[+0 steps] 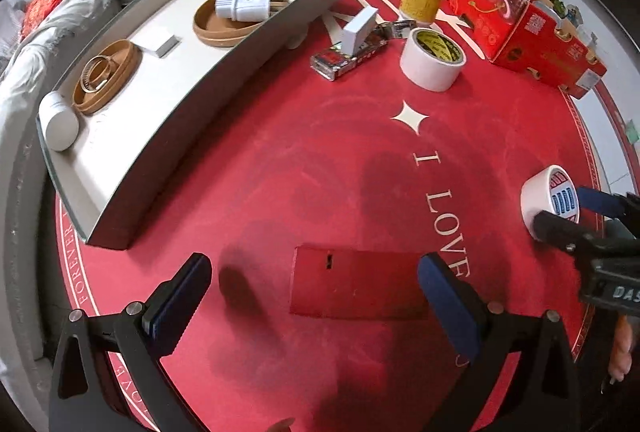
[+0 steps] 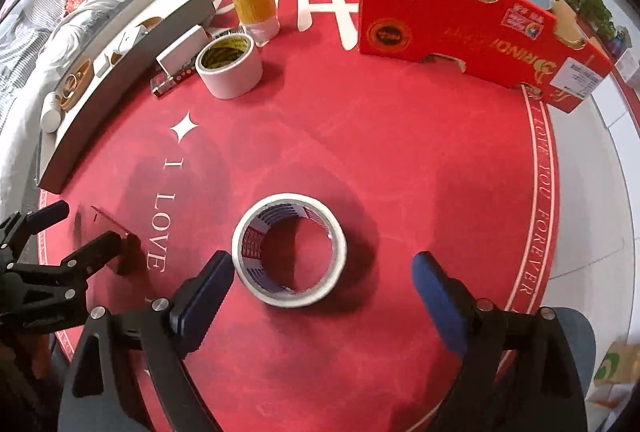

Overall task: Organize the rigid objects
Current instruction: 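Grasp the red rectangular case with the left gripper while the right grasps the blue-patterned tape roll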

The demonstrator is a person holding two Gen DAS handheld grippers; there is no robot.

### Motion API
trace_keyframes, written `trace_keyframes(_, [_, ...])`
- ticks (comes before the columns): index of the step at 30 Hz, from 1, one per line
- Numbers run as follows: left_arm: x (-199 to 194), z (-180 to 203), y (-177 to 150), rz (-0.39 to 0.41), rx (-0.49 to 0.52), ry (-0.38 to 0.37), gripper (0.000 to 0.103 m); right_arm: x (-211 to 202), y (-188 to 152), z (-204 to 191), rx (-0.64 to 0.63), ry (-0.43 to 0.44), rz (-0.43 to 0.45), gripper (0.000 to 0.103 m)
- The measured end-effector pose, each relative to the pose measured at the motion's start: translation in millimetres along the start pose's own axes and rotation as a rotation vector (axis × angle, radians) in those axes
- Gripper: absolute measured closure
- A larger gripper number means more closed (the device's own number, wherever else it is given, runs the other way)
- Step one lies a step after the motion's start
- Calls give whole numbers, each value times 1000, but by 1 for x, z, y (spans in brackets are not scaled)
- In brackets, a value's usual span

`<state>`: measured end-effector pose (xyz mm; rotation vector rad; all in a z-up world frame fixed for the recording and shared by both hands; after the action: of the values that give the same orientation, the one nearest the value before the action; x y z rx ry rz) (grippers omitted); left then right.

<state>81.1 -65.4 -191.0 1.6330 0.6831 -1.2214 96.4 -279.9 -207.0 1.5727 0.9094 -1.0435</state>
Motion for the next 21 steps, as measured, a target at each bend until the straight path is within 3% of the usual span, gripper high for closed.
trace_keyframes(6, [14,23,-4,-50,48,-5,0,17,5,-13,-11,-34,-32,7])
trace_keyframes(8, [14,26,-3,-25,56,-4,0,23,3,-15,-20,-39,-47,0])
trace_keyframes(21, [15,30,10,36,39,14,0,25,3,-18,-36,-54,-32,0])
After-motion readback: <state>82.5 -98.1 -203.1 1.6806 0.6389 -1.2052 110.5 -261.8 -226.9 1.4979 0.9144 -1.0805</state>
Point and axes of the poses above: each gripper's, at about its wrist camera, not at the fingertips, and x roughly the way its jaws point, z to its right, y to its top, the point moved 10 cm from there along x, roughly the way its jaws point, and after that the axes turned 11 degrees about x, right-handed, at the moved point
